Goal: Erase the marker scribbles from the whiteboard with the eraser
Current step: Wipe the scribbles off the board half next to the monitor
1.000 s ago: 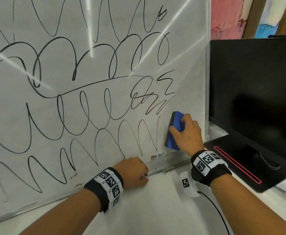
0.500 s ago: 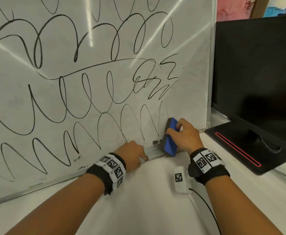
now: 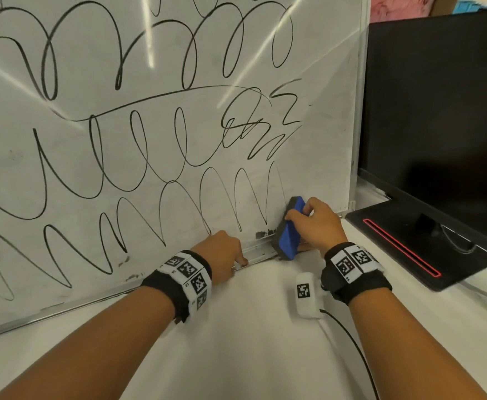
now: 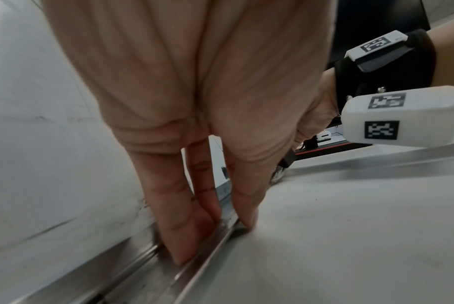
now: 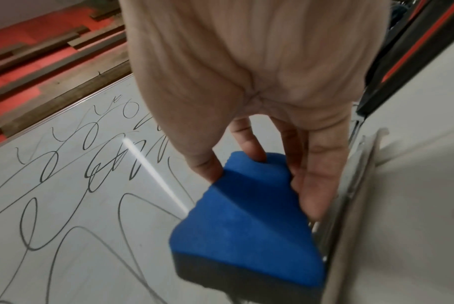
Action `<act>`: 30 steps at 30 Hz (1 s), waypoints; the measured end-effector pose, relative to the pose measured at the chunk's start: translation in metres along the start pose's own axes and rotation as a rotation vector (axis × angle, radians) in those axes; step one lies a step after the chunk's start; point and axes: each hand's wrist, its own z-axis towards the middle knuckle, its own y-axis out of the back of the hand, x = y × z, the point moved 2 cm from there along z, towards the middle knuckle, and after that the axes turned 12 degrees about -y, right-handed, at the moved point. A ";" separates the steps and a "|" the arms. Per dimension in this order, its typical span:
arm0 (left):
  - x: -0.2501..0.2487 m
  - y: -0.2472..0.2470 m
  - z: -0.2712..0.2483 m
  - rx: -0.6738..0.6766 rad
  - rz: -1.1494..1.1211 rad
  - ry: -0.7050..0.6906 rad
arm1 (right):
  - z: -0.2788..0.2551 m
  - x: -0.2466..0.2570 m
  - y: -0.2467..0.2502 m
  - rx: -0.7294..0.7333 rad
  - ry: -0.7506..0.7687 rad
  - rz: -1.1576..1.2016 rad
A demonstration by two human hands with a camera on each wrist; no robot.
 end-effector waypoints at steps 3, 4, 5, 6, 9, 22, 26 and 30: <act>-0.001 0.000 0.000 0.010 -0.003 0.005 | -0.005 -0.002 -0.009 0.052 -0.008 0.004; -0.001 0.000 0.000 0.012 -0.001 0.005 | -0.007 -0.003 -0.014 0.099 -0.026 0.005; 0.000 0.001 0.000 0.010 -0.001 0.004 | -0.009 -0.005 -0.018 0.138 -0.054 0.010; 0.000 0.001 0.000 0.008 -0.003 0.003 | -0.011 -0.007 -0.020 0.165 -0.074 0.041; -0.001 0.000 -0.002 0.005 -0.005 0.001 | -0.008 -0.007 -0.017 0.126 -0.099 0.158; -0.001 0.005 0.000 0.068 -0.023 0.006 | -0.006 -0.003 -0.017 -0.065 0.117 0.056; -0.004 0.006 0.000 0.073 0.006 -0.007 | -0.008 0.001 -0.020 -0.075 0.248 -0.158; -0.007 0.006 -0.002 0.099 0.042 -0.008 | 0.000 0.024 -0.008 -0.197 0.368 -0.204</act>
